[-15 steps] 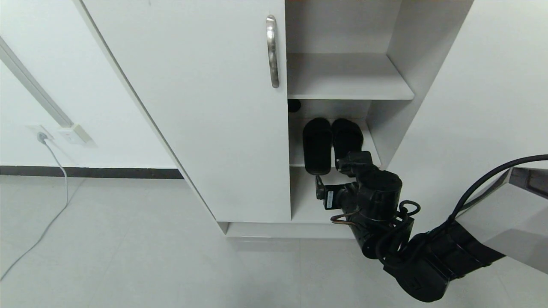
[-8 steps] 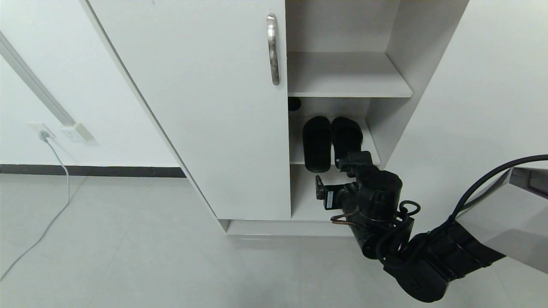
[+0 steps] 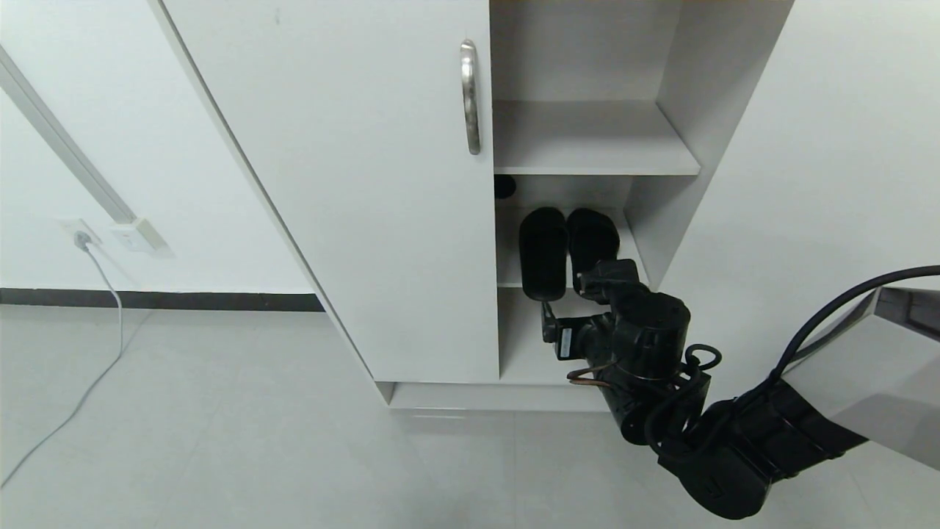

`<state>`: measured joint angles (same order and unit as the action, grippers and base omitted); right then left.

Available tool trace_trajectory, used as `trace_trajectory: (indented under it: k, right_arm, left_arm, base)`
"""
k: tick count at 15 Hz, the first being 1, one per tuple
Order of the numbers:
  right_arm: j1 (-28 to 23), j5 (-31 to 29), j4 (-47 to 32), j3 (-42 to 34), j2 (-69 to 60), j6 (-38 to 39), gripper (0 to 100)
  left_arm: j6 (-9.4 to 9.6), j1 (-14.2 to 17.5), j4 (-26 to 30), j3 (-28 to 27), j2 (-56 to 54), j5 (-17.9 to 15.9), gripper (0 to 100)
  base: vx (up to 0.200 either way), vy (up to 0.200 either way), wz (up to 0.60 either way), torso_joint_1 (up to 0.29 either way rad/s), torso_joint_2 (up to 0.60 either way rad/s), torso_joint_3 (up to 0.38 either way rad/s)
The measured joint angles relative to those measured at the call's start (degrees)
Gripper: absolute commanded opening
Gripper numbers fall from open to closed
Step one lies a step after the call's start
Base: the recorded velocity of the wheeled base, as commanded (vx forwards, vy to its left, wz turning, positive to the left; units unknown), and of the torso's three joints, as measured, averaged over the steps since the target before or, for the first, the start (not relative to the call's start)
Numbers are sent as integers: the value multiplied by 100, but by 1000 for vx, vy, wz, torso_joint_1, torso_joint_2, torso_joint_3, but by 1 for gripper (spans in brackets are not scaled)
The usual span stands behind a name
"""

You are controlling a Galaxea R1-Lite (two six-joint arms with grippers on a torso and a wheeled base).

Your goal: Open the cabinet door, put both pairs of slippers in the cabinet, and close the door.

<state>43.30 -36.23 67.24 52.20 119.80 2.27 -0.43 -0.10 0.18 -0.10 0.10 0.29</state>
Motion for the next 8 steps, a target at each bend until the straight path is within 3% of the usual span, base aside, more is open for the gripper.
trace_trajectory:
  k: [8]
  right_arm:
    - [-6, 2, 30, -63, 0, 11, 100]
  left_arm:
    - [-6, 0, -2, 0, 0, 11, 0]
  base:
    - [0, 0, 0, 2, 1, 181]
